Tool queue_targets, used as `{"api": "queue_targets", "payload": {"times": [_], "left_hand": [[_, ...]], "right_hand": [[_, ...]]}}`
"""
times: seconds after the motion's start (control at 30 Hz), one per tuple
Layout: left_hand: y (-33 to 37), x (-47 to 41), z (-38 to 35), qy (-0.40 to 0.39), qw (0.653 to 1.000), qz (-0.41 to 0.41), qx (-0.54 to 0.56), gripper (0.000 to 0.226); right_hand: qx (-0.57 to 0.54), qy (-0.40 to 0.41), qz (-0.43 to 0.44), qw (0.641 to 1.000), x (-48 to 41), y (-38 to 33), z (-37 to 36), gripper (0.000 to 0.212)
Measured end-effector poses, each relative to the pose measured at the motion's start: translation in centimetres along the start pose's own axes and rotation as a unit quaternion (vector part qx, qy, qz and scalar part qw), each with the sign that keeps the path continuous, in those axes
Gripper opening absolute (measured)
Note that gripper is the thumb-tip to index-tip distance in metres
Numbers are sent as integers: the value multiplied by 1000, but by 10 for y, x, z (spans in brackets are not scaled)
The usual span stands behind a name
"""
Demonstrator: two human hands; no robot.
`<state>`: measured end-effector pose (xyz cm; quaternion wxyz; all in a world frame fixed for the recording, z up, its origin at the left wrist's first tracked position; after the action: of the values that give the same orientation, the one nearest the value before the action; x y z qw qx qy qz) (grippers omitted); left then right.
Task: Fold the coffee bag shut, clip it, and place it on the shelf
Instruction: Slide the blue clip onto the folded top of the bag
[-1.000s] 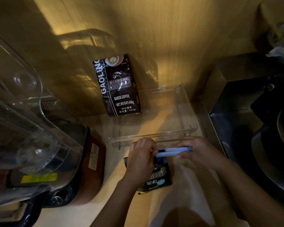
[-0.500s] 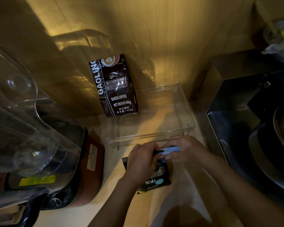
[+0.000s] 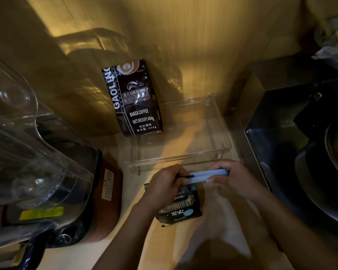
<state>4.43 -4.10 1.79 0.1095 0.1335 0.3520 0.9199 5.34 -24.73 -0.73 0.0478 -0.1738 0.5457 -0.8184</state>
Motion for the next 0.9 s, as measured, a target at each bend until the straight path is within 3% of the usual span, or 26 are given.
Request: {"api": "queue_targets", "payload": {"times": [0.3, 0.5, 0.63, 0.9], "left_hand": [[7, -1, -10, 116, 989, -39, -77, 11], [29, -13, -11, 104, 978, -110, -144, 13], [32, -18, -14, 103, 979, -117, -132, 11], [18, -6, -6, 129, 981, -103, -98, 7]], "right_hand": [[10, 5, 38, 999, -6, -4, 2, 15], [24, 37, 94, 995, -12, -13, -18, 17], [25, 69, 106, 992, -11, -9, -19, 10], [68, 76, 122, 987, -1, 0, -17, 15]]}}
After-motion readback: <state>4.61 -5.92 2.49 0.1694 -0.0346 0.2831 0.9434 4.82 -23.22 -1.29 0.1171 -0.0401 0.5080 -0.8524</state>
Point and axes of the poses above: each hand's wrist, its own x-axis away from the middle knuckle, its own z-axis out of the back of the hand, y = z × x, the point moved 1 cm from there along -x, towards the middle knuckle
